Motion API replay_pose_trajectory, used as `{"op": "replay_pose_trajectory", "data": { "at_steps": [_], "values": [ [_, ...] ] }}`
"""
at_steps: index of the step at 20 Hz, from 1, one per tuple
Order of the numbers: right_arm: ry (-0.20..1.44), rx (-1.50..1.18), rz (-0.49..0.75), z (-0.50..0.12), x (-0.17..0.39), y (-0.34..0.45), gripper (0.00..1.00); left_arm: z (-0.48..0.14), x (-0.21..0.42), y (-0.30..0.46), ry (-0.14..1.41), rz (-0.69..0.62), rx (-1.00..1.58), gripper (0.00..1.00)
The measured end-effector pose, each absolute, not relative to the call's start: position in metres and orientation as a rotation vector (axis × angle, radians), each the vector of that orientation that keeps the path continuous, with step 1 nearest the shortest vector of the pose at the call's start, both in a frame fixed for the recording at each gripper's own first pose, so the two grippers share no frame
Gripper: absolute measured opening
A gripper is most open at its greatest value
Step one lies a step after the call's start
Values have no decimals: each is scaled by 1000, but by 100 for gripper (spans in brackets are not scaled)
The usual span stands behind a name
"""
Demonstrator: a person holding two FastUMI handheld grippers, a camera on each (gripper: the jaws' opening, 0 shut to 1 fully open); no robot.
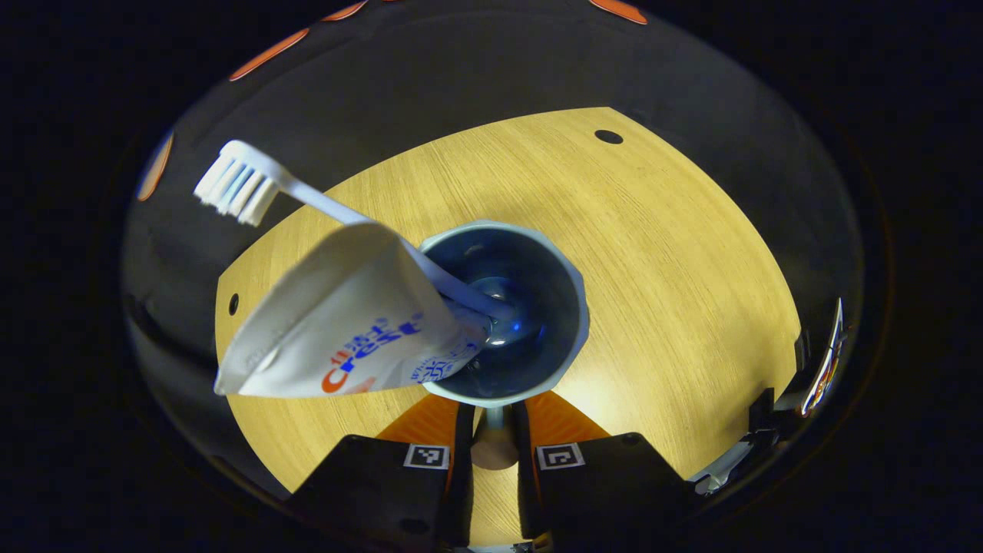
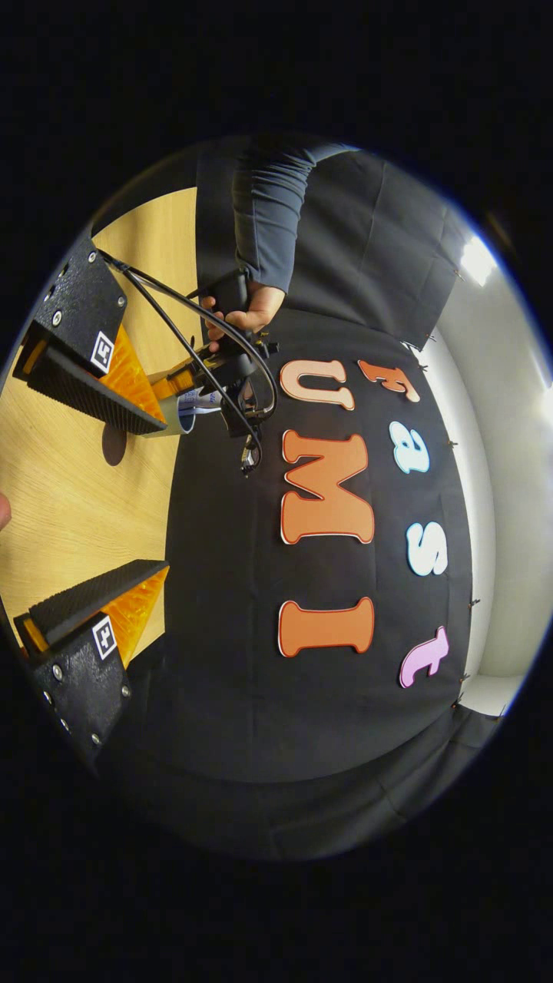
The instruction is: Put the toothbrush and toothpaste on the desktop into the cup, then pick up the cup and place it on the coaster on the desktop.
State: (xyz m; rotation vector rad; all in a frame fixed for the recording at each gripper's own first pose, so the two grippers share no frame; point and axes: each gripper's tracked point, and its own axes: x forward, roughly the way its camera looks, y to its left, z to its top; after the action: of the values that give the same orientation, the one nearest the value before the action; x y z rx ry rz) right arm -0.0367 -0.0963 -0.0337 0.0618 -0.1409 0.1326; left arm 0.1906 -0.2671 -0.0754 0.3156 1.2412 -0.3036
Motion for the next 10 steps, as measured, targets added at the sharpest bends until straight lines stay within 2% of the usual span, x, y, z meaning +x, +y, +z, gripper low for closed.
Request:
{"op": "replay_pose_trajectory", "data": {
  "at_steps": [5, 10],
  "values": [
    [-131, 69, 99, -39, -48, -114, 99, -58, 195, -302, 1249, -324, 330, 28],
    [-121, 79, 75, -48, -57, -127, 99, -110, 196, -257, 1274, -327, 334, 28]
  ]
}}
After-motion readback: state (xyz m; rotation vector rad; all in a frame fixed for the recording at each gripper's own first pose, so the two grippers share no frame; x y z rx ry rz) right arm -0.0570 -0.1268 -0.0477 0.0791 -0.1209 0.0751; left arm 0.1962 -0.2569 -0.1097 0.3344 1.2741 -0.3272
